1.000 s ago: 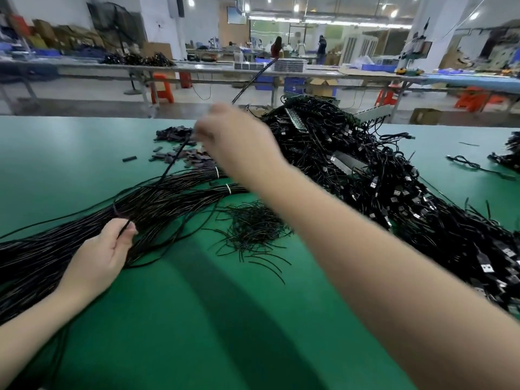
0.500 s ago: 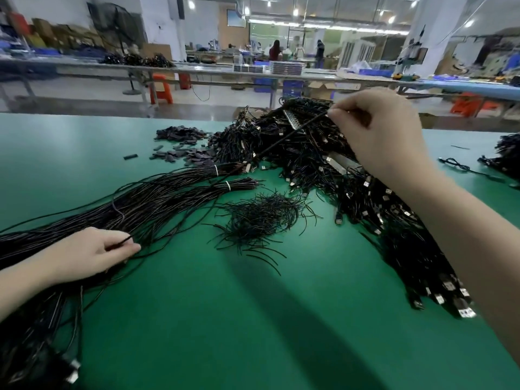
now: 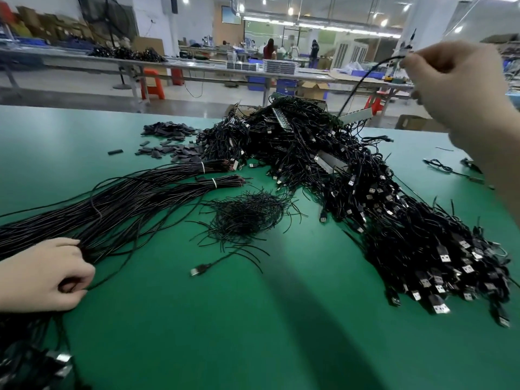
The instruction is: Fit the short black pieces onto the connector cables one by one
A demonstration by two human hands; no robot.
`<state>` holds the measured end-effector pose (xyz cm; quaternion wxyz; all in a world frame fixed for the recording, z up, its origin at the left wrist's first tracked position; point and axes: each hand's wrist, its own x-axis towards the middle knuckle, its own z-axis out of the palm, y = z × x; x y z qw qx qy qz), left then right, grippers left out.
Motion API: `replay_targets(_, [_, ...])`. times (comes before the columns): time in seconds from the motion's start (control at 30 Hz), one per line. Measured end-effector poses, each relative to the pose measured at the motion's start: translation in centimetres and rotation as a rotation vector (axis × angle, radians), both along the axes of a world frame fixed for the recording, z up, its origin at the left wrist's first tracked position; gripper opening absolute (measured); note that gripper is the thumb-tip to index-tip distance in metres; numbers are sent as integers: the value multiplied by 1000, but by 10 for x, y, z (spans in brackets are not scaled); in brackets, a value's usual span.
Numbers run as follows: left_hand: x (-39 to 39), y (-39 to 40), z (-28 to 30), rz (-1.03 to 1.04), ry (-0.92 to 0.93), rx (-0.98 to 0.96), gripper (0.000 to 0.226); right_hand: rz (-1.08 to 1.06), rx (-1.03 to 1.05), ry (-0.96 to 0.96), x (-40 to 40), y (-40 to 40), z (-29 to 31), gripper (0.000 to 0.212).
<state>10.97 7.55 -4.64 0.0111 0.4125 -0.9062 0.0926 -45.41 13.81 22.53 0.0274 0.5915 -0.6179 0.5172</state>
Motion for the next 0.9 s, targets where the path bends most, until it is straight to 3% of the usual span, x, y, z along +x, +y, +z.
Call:
replay_targets(0.1, [2, -1, 0, 148, -188, 56, 23, -4, 149, 109, -18, 19, -14, 14])
replay_targets(0.2, [-19, -10, 1, 206, -569, 128, 7, -97, 237, 228, -38, 46, -32, 11])
replay_targets(0.23, [-32, -6, 8, 209, -680, 122, 13, -149, 290, 293, -43, 55, -39, 13])
replay_targets(0.3, [-62, 3, 17, 350, -678, 66, 24, -249, 427, 431, -63, 65, -59, 13])
replay_targets(0.37, [-109, 18, 33, 370, -529, -104, 39, -372, 575, 561, -83, 72, -84, 24])
replay_targets(0.43, [-163, 33, 42, 277, -293, -105, 48, -497, 728, 627, -98, 73, -112, 36])
replay_targets(0.5, [-206, 33, 34, 229, -121, -50, 53, -567, 947, 667, -102, 75, -138, 30])
replay_targets(0.63, [-239, 25, 24, 262, 28, 59, 33, -512, 1294, 777, -79, 78, -179, 15])
replay_targets(0.77, [-241, 19, 30, 267, 463, 130, 16, -424, 1060, 900, -16, 76, -187, 18])
replay_targets(0.83, [-244, 18, 46, 181, 730, 229, 6, -238, 715, 684, 23, 64, -192, 46])
replay_targets(0.9, [-254, 17, 68, 73, 973, 361, 4, -30, 560, 539, 61, 44, -187, 74])
